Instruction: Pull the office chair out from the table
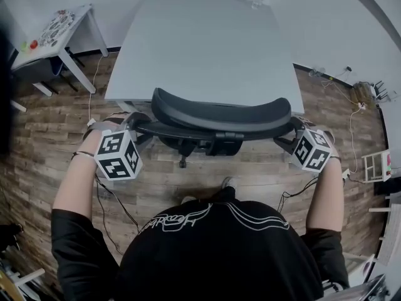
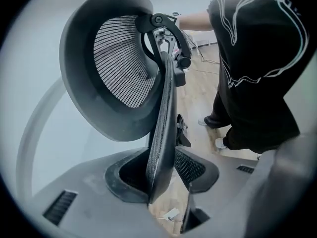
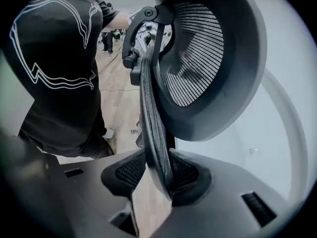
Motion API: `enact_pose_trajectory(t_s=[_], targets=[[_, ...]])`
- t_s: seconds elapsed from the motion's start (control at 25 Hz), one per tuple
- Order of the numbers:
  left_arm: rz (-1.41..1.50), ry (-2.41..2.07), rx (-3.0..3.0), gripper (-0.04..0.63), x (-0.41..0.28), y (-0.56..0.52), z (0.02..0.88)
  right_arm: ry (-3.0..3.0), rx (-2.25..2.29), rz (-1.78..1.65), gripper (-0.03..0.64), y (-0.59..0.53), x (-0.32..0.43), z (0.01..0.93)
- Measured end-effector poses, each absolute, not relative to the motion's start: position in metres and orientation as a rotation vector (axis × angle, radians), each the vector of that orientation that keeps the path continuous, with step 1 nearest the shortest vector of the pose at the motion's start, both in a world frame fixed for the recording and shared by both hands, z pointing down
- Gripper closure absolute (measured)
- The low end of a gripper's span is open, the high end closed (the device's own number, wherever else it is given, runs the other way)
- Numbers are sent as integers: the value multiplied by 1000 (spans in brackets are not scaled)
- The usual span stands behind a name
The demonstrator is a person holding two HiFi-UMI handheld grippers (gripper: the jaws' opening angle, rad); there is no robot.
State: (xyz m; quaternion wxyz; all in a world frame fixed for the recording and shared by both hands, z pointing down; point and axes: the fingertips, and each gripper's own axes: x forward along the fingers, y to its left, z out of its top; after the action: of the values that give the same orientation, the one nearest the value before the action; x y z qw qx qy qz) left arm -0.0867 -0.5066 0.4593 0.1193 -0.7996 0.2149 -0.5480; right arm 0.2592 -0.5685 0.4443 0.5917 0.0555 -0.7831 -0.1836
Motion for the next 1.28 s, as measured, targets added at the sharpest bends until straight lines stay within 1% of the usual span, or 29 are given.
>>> enact_pose_trajectory(t_s=[0.2,0.4,0.72,0.92,1.28], targets=[[-1658,626,-2341,433,-89,-509,457,-1819,173,-400,446,-566,259,440],[-1647,613,-2362,432,-97,-507,459,-1833,211,-372,442,-559,252,444],[-1655,616,-2372,429,-91,-514,450,-1827,297,-348,430,-559,258,435],[-1727,617,-2388,423,-91,-519,445,-1806,303,-311,430,-557,260,429],[-1772,576,-2429,422,-105,-478,466,-1785,373,-334,426,-507,247,447]])
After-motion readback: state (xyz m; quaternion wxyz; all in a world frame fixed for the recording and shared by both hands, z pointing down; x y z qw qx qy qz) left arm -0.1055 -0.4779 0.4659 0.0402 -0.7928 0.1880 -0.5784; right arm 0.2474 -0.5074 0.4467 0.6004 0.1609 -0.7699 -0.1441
